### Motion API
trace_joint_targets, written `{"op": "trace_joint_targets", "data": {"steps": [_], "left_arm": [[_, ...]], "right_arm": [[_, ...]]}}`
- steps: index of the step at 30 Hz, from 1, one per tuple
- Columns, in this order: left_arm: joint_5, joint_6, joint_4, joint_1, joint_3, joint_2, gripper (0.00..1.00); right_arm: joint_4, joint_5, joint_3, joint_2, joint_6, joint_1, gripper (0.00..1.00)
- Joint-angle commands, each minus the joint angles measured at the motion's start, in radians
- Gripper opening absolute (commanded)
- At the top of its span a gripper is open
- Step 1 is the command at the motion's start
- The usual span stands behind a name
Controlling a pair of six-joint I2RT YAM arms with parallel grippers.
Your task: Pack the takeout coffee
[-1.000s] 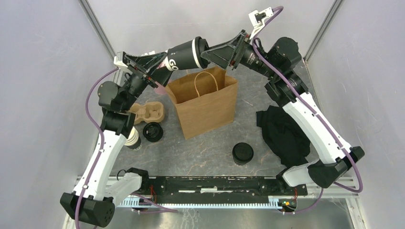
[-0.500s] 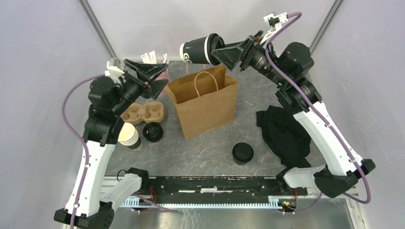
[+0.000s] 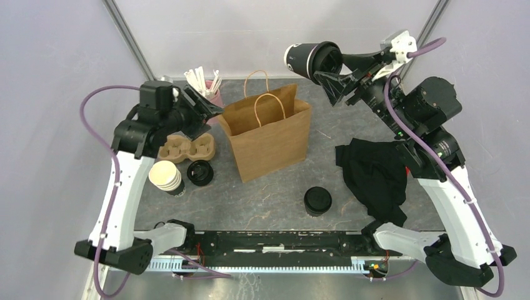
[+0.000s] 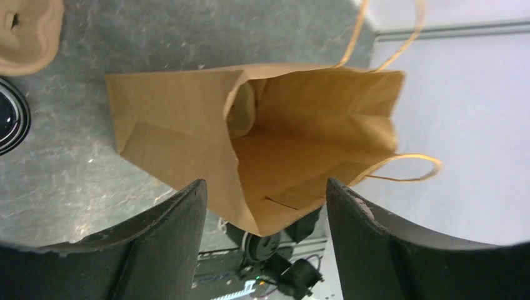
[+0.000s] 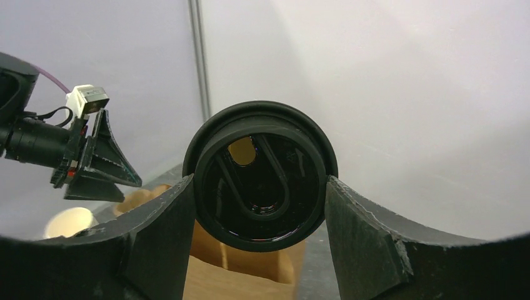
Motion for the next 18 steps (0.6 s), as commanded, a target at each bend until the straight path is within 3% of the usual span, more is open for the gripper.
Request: {"op": "trace_joint_targets", "data": {"steps": [1,12,18], "left_arm": [[-0.021,0.101,-0.056,-0.045,-0.016,0.043,0.75],[-0.114,0.127,0.012,-0.107,-0.034,0.163,0.61],[-0.137,0.174,0.099,-0.119,-0.059,0.178,0.44]], "right_arm": [[-0.026,0.027,-0.012,-0.016,-0.193,-0.001,0.43],[-0.131,0.005,-0.021,-0.048,-0.380,-0.003,0.33],[-0.195,-0.070,-0.014,-0.053,-0.442,-0.001,0.26]]}}
